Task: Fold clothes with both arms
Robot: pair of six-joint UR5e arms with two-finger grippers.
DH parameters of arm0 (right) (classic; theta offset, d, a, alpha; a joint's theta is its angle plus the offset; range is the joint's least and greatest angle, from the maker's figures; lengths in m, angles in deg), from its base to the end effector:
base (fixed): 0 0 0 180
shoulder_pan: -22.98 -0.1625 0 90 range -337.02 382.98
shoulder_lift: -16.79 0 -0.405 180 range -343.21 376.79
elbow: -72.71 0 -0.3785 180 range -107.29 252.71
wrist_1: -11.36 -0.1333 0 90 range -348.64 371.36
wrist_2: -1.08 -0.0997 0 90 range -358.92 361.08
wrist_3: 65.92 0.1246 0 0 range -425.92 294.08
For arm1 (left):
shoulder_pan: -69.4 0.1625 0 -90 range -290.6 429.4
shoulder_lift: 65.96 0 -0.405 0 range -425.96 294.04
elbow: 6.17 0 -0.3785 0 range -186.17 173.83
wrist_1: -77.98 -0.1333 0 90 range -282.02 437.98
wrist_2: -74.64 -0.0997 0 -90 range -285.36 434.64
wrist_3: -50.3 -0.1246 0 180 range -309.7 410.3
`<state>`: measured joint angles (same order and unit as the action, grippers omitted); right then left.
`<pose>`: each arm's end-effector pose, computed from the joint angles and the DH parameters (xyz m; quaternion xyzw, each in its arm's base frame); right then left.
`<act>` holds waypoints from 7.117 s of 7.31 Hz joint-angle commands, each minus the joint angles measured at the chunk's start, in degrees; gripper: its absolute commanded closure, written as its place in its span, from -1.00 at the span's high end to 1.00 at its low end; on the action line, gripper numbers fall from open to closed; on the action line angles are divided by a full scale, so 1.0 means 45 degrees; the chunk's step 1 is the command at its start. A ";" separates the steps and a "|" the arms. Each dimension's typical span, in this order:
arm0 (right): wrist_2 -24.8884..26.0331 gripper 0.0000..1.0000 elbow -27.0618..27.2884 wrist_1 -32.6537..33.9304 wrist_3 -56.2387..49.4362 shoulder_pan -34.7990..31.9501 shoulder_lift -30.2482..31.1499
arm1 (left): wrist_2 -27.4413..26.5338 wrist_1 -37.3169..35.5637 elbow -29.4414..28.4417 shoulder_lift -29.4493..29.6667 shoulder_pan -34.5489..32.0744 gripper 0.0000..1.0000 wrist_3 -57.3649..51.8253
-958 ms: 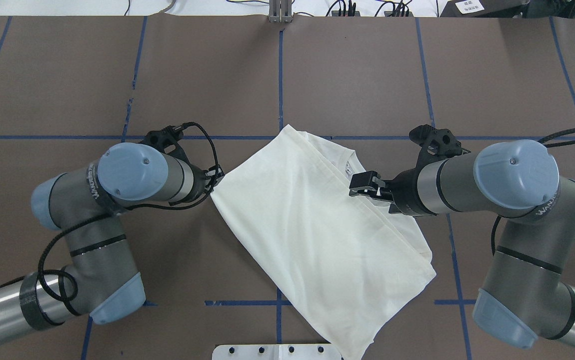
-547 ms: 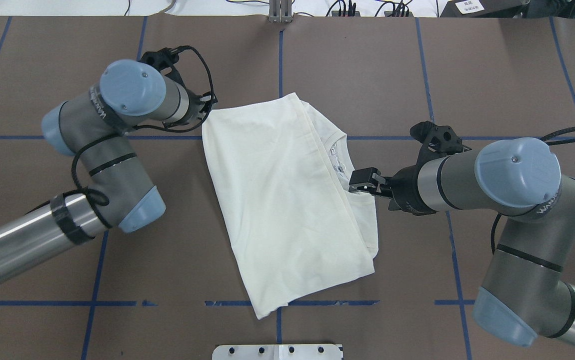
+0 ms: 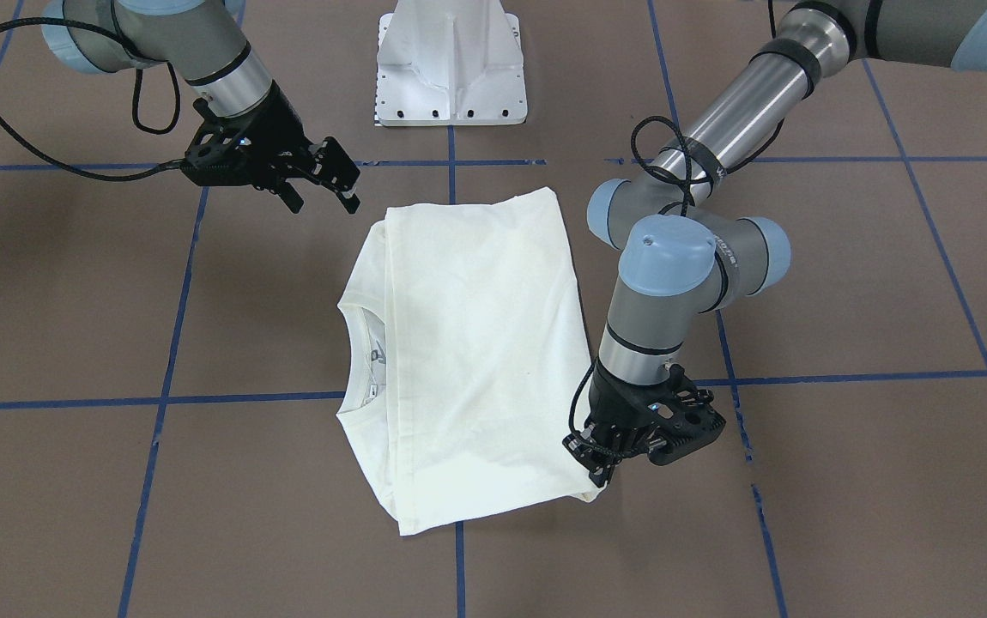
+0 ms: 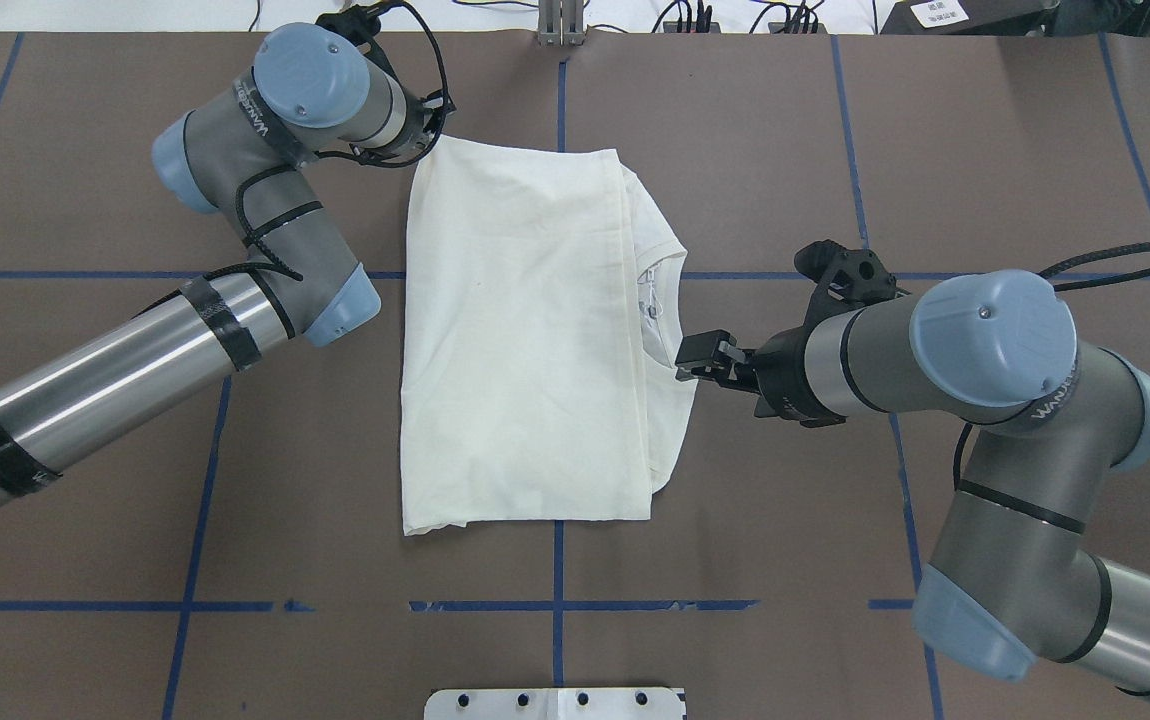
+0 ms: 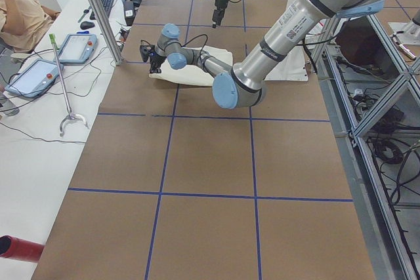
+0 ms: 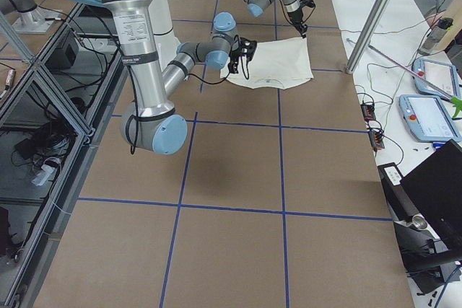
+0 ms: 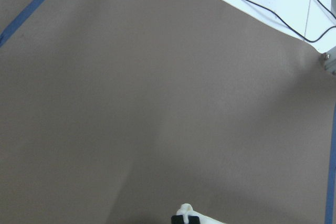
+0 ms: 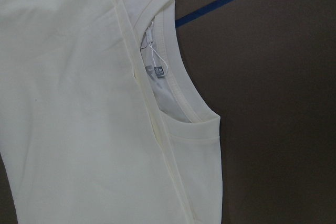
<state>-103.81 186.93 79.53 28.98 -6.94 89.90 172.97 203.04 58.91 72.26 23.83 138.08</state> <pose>-0.4309 -0.3648 0.2672 0.0042 -0.5293 0.1885 0.8272 0.4826 -0.6569 0.2624 0.1390 0.4703 -0.2887 0.8223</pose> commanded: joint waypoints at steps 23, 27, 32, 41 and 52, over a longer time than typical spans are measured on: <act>0.3487 -1.00 -0.2006 0.0398 0.2622 0.3055 -0.1345 | 0.0845 -0.1012 0.4521 -0.2807 0.0302 0.22 0.0045; 0.3389 -1.00 -0.0540 0.1138 0.2622 0.2976 -0.1013 | -0.0536 -0.3034 0.8731 -0.4330 0.4296 0.22 0.5830; 0.3370 -1.00 -0.0460 0.1140 0.2602 0.2976 -0.0896 | -0.1381 -0.4837 0.9798 -0.6068 0.6609 0.21 0.6159; 0.3370 -1.00 -0.0499 0.1140 0.2602 0.2976 -0.0935 | -0.1381 -0.5661 0.9757 -0.6264 0.6943 -1.00 0.6159; 0.2608 -1.00 0.3428 0.1159 0.3657 0.3176 0.1255 | -0.0660 -0.8083 1.4798 -0.6050 0.7238 -1.00 0.6491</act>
<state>-91.98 201.31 84.67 45.19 8.63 95.87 169.51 167.02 124.73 44.67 56.84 167.38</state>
